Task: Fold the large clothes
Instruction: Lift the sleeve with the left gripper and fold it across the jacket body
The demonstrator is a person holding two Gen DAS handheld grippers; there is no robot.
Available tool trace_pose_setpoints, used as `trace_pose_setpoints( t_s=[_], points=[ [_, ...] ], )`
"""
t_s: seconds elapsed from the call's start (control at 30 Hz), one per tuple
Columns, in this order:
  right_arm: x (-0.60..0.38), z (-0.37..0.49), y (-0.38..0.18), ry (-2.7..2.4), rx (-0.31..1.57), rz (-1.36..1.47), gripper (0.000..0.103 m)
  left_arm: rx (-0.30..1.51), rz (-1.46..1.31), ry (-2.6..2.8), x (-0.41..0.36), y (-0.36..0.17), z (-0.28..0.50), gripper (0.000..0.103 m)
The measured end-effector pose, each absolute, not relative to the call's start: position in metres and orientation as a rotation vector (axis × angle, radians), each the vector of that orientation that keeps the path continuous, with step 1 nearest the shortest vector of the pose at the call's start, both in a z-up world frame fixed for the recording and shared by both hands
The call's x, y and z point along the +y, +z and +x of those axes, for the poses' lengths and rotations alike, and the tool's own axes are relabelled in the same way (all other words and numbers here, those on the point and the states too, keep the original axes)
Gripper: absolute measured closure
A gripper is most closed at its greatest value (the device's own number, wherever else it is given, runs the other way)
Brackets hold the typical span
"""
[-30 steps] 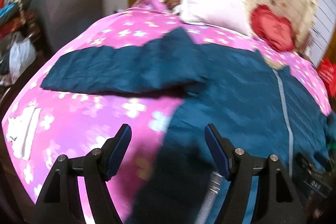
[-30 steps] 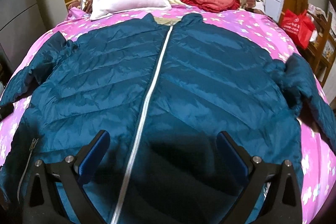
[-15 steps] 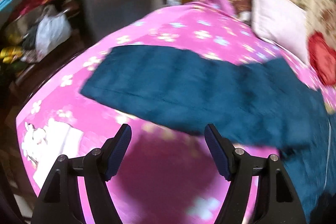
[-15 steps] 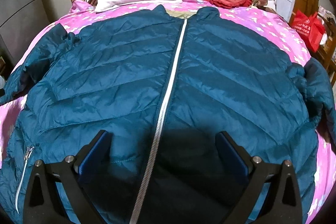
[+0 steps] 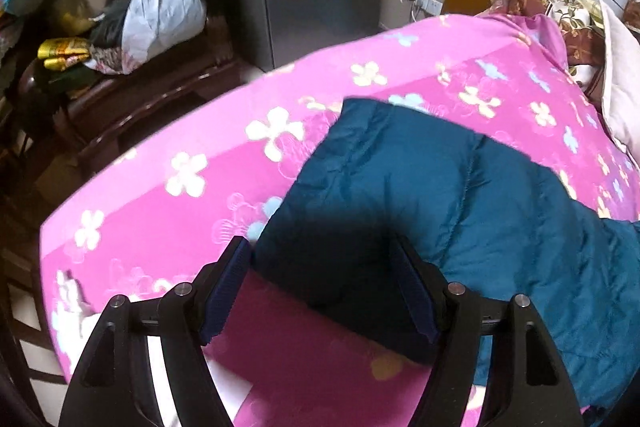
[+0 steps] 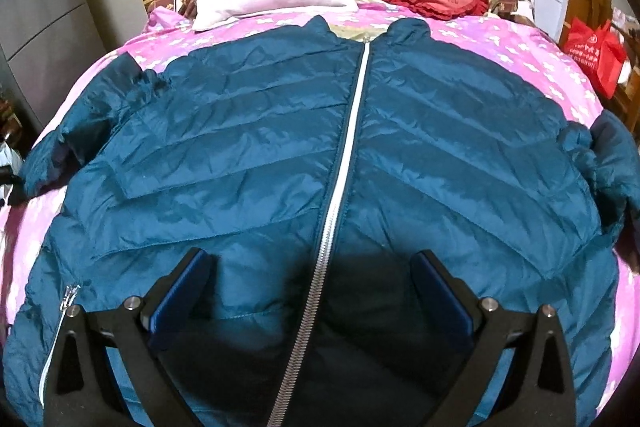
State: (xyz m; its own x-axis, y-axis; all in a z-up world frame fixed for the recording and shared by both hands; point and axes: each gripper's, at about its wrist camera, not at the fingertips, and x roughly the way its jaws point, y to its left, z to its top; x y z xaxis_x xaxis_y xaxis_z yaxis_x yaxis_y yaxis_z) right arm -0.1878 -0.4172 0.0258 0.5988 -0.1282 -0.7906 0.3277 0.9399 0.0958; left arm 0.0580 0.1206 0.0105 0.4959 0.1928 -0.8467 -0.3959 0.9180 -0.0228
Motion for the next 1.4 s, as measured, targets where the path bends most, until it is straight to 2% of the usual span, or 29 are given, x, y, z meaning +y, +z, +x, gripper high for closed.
trace_pose_setpoints(
  t_s=[0.1, 0.13, 0.17, 0.2, 0.37, 0.53, 0.67, 0.83, 1.07, 1.4],
  points=[
    [-0.416, -0.186, 0.024, -0.273, 0.901, 0.230, 0.000, 0.964, -0.250, 0.341, 0.120, 0.009, 0.061, 0.057],
    [-0.415, -0.185, 0.023, -0.274, 0.902, 0.224, 0.000, 0.950, -0.248, 0.321, 0.119, 0.009, 0.061, 0.070],
    [-0.414, -0.185, 0.023, -0.276, 0.901, 0.219, 0.000, 0.937, -0.244, 0.307, 0.117, 0.010, 0.060, 0.094],
    [-0.413, -0.185, 0.023, -0.275, 0.899, 0.215, 0.000, 0.932, -0.251, 0.277, 0.115, 0.012, 0.060, 0.103],
    [-0.413, -0.186, 0.024, -0.274, 0.901, 0.219, 0.000, 0.905, -0.319, 0.130, 0.096, 0.037, 0.042, 0.103],
    [-0.413, -0.191, 0.029, -0.275, 0.898, 0.211, 0.000, 0.798, -0.302, -0.072, 0.048, 0.094, -0.003, 0.103],
    [-0.418, -0.200, 0.034, -0.288, 0.893, 0.201, 0.000, 0.730, -0.265, -0.251, -0.011, 0.140, -0.040, 0.103],
    [-0.433, -0.216, 0.043, -0.311, 0.877, 0.222, 0.000, 0.701, -0.157, -0.450, -0.101, 0.171, -0.082, 0.103],
    [-0.463, -0.248, 0.056, -0.358, 0.846, 0.237, 0.000, 0.726, -0.027, -0.616, -0.215, 0.164, -0.120, 0.103],
    [-0.513, -0.277, 0.053, -0.434, 0.841, 0.258, 0.000, 0.832, 0.039, -0.735, -0.317, 0.120, -0.143, 0.103]
  ],
)
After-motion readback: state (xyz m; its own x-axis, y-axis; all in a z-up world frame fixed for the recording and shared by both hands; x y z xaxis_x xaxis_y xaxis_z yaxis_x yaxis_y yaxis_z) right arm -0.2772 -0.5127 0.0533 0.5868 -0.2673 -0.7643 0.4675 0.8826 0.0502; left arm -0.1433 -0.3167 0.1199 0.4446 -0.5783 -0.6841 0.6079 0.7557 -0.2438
